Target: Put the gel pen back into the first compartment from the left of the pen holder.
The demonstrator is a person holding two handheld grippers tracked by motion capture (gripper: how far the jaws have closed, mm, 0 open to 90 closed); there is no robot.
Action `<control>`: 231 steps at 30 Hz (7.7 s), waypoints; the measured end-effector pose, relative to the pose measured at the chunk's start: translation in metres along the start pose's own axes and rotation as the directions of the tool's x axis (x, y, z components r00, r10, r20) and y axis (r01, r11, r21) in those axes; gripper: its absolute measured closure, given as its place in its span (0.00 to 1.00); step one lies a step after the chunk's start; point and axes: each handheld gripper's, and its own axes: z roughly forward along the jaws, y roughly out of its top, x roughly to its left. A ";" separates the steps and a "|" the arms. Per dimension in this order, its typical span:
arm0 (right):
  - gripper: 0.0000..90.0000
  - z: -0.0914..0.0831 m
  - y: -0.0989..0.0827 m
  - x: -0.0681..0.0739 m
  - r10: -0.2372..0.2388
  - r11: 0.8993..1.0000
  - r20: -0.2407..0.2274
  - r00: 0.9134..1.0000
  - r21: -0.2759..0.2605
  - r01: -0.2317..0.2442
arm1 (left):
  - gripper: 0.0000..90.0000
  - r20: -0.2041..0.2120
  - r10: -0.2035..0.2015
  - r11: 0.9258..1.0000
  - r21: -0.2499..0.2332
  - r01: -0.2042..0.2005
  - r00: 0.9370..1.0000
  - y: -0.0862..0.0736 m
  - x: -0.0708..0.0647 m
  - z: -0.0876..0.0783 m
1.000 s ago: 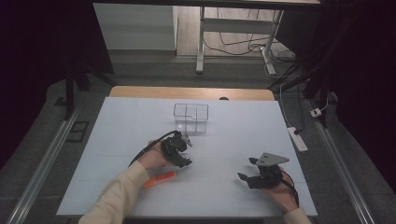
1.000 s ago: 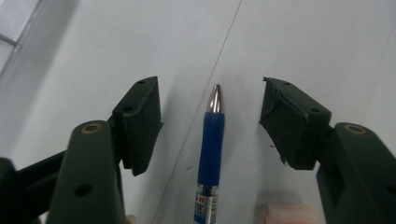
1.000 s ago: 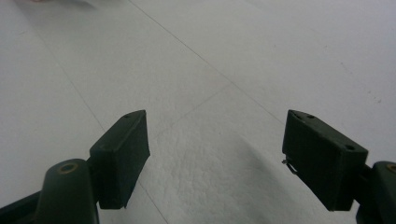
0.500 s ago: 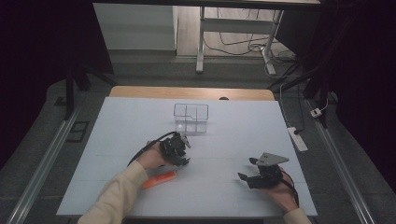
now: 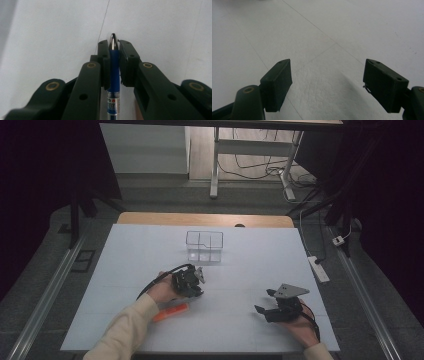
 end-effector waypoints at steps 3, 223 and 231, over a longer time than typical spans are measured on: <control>0.25 0.000 0.000 0.000 0.002 1.000 -0.005 1.000 -0.002 -0.002 | 0.89 -0.005 0.019 1.000 0.011 -0.019 1.000 0.000 0.000 -0.001; 0.26 -0.014 0.002 -0.006 0.042 0.996 0.006 0.999 -0.081 -0.042 | 0.88 -0.015 -0.451 0.563 -0.780 0.271 0.892 0.037 0.118 -0.143; 0.26 -0.013 0.002 -0.005 0.036 0.997 0.001 0.999 -0.073 -0.036 | 0.88 -0.034 -0.465 0.580 -0.766 0.275 0.885 0.040 0.130 -0.127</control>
